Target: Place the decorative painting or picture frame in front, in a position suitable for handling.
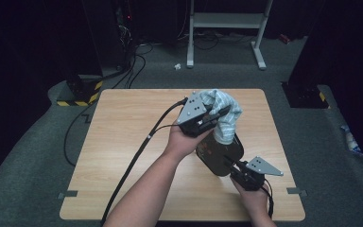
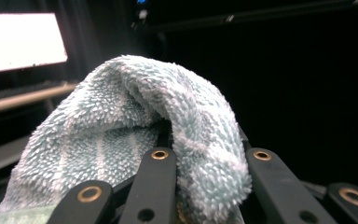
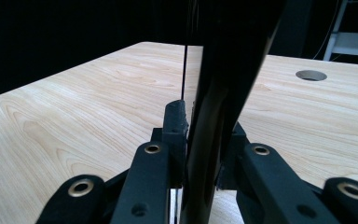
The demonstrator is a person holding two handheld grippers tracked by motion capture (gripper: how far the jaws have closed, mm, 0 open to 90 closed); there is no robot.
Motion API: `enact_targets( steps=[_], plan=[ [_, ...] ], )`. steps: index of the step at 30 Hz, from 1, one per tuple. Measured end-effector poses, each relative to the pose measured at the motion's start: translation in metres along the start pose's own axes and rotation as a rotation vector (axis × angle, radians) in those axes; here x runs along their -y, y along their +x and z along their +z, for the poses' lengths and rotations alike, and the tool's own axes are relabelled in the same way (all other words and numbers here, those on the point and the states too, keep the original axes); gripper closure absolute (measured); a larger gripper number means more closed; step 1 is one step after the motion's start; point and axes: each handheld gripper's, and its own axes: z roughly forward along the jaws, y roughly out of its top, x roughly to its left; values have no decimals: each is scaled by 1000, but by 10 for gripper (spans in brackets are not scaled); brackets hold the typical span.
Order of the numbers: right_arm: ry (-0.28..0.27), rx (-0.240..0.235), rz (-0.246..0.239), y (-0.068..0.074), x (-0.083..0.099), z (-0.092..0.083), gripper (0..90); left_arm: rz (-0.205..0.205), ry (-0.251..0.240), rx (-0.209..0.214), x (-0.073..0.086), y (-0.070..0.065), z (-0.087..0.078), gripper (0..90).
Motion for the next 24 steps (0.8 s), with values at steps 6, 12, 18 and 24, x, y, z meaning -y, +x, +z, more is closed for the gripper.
enact_targets(
  steps=[6, 12, 18, 24],
  plan=[
    [-2, -4, 0, -1, 0, 0, 783, -31, 58, -33, 18, 16, 8, 797],
    [-1, -4, 4, -1, 0, 0, 783, -64, 69, -77, 31, 31, 7, 798],
    [-2, -3, 7, -1, 0, 0, 783, -95, 108, -110, 45, 45, 10, 800],
    [-1, 0, 8, -1, 1, 0, 782, -113, 129, -123, 56, 50, 11, 800]
  ],
)
